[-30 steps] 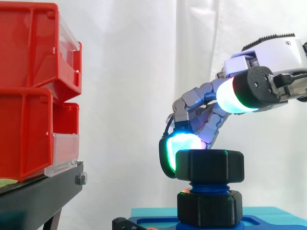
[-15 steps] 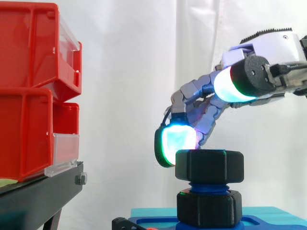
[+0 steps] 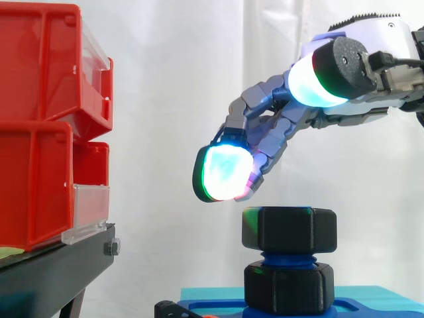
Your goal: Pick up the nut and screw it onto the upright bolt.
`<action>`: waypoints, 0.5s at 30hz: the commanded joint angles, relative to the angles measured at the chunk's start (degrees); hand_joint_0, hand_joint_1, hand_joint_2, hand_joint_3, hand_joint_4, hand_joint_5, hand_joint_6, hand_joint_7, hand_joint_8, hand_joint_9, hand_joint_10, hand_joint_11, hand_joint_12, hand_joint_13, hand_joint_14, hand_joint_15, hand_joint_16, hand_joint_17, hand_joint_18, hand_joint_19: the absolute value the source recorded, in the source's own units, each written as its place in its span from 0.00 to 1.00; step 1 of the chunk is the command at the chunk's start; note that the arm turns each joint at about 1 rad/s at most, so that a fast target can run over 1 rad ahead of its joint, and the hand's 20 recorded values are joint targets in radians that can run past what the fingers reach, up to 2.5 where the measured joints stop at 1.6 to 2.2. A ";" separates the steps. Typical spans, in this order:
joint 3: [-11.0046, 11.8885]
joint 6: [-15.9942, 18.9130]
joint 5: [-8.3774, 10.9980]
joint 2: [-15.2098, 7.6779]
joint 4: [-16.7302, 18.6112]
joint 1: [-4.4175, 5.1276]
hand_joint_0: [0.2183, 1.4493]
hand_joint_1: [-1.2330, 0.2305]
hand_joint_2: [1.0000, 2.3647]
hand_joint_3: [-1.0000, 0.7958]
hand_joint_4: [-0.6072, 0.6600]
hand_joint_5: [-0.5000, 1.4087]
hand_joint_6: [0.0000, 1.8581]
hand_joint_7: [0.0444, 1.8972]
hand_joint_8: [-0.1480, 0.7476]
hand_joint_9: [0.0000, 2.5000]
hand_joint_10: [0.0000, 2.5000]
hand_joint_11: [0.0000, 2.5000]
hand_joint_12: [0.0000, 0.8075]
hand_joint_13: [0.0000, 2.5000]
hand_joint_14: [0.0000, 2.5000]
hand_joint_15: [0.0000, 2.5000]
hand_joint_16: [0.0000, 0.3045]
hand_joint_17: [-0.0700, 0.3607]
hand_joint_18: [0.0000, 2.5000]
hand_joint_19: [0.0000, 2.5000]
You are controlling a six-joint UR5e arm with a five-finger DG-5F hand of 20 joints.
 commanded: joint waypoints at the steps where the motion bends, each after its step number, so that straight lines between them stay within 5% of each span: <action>1: 0.02 0.00 0.29 -0.01 0.51 1.09 0.24 0.73 0.00 0.28 0.65 0.20 0.27 0.39 0.44 0.28 0.00 0.00 0.39 0.15 0.00 0.00 0.10 0.32 0.00 0.00; 15: -0.07 -0.08 3.10 -0.01 0.68 4.43 0.24 0.73 0.00 0.28 0.66 0.20 0.27 0.40 0.44 0.28 0.00 0.00 0.39 0.15 0.00 0.00 0.10 0.32 0.00 0.00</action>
